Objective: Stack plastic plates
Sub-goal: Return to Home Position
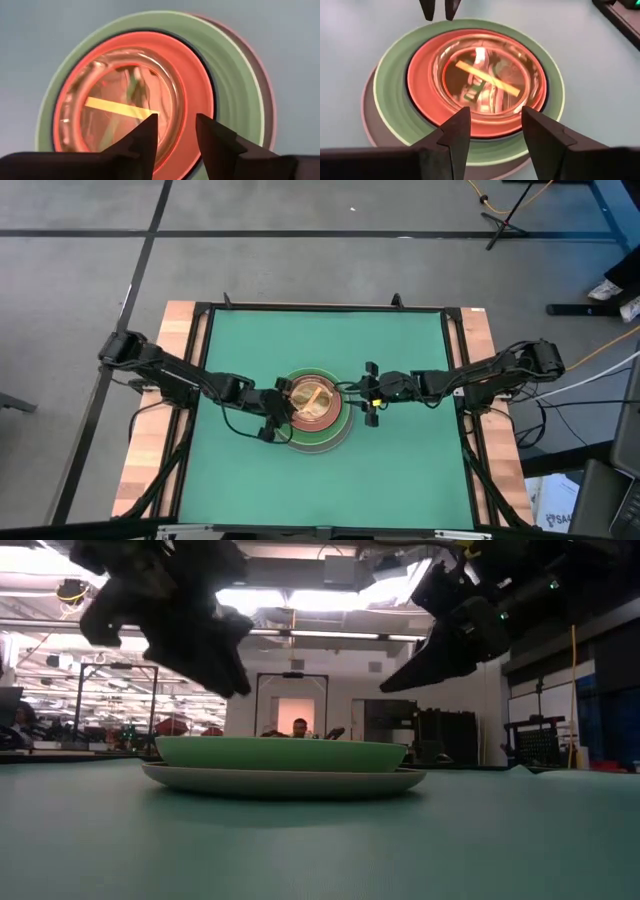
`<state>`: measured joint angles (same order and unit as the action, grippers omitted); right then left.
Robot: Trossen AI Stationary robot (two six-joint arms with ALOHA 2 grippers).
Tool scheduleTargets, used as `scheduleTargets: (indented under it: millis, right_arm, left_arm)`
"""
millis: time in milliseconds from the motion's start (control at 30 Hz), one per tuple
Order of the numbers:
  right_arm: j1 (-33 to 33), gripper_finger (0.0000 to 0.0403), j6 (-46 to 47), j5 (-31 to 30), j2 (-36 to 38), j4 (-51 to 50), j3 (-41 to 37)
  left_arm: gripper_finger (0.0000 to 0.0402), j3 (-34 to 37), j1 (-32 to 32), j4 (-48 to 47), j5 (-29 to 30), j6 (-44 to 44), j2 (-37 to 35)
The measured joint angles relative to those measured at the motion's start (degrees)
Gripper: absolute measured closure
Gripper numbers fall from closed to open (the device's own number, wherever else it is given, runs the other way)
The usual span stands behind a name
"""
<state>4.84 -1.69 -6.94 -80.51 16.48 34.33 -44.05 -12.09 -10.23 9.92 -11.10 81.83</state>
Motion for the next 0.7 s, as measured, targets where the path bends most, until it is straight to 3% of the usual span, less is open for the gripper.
scheduleTargets:
  millis: [133,367,700]
  right_arm:
    - [-1.7,0.0233,-0.2,1.3,1.7,-0.1,0.0]
    - [-8.8,0.0233,-1.7,9.4,2.3,-1.7,0.0]
    - [-17.1,0.0233,-4.4,13.3,2.4,-1.5,0.0]
  left_arm:
    - [0.0274,0.8,0.9,-0.1,0.0,0.2,-3.5]
    - [0.0274,3.5,7.4,1.5,-0.1,-1.4,-8.4]
    - [0.0274,14.8,18.8,17.0,-5.0,-2.7,-16.0]
